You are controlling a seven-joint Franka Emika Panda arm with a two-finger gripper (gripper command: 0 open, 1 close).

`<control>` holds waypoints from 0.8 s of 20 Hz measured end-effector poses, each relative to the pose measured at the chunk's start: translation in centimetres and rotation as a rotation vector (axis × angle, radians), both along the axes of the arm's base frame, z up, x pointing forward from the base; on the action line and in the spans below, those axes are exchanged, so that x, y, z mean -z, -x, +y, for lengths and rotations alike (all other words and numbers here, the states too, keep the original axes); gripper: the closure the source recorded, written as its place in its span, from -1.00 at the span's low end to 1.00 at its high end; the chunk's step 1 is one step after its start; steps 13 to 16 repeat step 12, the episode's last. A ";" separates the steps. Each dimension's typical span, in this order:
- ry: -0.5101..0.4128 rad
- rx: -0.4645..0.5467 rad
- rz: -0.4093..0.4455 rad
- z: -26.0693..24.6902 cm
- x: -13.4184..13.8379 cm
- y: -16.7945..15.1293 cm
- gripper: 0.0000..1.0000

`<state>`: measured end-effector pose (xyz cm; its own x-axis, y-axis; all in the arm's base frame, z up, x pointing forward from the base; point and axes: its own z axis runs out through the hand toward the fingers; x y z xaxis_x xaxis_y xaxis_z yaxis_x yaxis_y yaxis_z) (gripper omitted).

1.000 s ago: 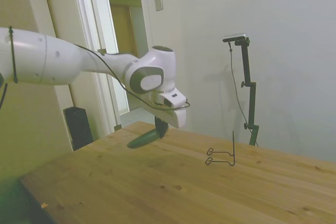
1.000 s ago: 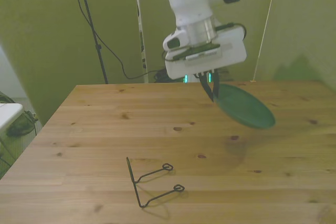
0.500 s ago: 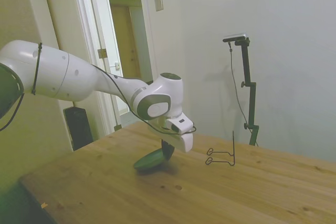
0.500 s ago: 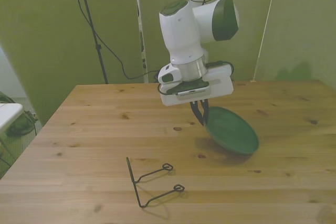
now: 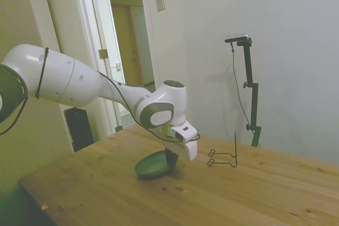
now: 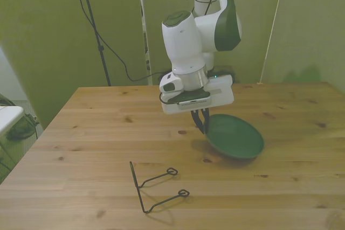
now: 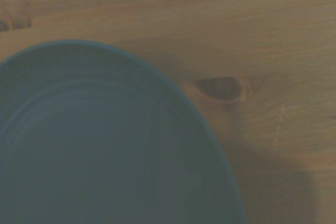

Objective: Unload the plate

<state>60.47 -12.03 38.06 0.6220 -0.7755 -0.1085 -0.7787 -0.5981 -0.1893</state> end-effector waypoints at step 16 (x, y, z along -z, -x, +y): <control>-0.004 -0.039 -0.083 1.8 -9.6 2.2 -1.00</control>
